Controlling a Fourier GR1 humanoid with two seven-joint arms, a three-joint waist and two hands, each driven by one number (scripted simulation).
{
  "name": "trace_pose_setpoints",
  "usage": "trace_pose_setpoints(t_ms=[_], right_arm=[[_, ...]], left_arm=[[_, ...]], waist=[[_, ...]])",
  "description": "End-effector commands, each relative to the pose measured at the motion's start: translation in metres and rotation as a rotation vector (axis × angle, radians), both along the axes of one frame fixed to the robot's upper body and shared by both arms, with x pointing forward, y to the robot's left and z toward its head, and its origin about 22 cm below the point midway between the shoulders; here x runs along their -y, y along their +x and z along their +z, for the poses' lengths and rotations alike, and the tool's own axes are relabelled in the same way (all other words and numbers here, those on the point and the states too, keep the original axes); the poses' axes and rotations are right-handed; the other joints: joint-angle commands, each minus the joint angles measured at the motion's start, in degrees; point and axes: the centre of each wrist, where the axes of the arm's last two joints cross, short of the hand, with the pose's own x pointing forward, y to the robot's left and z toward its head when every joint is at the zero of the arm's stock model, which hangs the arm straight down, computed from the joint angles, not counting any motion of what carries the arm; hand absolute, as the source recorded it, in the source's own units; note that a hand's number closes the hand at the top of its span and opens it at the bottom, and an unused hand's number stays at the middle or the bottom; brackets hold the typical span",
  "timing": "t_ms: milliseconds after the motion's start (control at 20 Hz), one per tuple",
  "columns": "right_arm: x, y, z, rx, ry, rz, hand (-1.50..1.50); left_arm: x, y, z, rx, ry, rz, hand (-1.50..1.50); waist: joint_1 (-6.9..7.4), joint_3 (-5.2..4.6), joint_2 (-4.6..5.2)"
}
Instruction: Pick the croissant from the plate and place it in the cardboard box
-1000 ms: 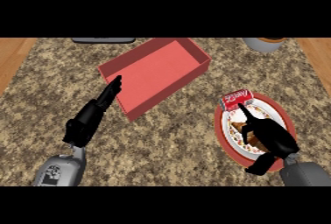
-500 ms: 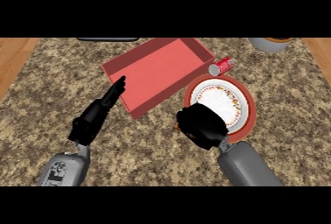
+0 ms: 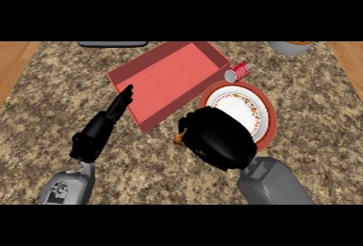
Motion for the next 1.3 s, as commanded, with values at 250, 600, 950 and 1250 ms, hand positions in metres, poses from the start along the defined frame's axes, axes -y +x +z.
trace_pose_setpoints(t_ms=[250,600,950,1250], right_arm=[[0.037,-0.046,0.075,0.015,0.24,-0.004,1.5],[0.017,-0.017,0.107,-0.033,0.311,-0.115,1.5],[-0.008,0.023,0.136,-0.023,0.351,-0.187,1.5],[-0.033,0.057,0.142,-0.063,0.369,-0.177,1.5]], left_arm=[[0.001,0.0,0.012,-0.001,0.002,0.015,0.0],[-0.004,0.005,0.014,0.014,-0.003,-0.008,0.0],[-0.001,0.007,-0.004,0.009,0.009,-0.001,0.0],[0.012,0.005,-0.003,0.009,0.006,-0.007,0.0]], waist=[[-0.27,0.04,-0.04],[0.47,0.01,0.16],[0.66,0.0,0.25],[0.87,0.0,0.28]])
